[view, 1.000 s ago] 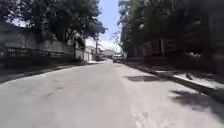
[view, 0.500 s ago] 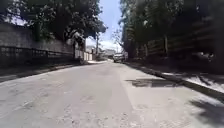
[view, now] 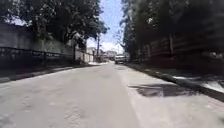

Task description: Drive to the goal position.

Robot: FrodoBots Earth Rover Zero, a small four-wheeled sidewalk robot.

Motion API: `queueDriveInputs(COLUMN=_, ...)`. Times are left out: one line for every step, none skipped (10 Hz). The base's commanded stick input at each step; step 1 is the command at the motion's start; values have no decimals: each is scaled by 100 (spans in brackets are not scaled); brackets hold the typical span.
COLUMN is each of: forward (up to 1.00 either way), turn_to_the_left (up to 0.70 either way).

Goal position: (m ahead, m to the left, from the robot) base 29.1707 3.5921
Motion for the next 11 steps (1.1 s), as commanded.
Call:
queueDriveInputs(forward=100, turn_to_the_left=-5)
queueDriveInputs(forward=100, turn_to_the_left=-26)
queueDriveInputs(forward=100, turn_to_the_left=-38)
queueDriveInputs(forward=100, turn_to_the_left=-39)
queueDriveInputs(forward=100, turn_to_the_left=-39)
queueDriveInputs(forward=100, turn_to_the_left=-27)
queueDriveInputs(forward=100, turn_to_the_left=-11)
queueDriveInputs(forward=100, turn_to_the_left=0)
queueDriveInputs(forward=100, turn_to_the_left=0)
queueDriveInputs(forward=100, turn_to_the_left=0)
queueDriveInputs(forward=100, turn_to_the_left=0)
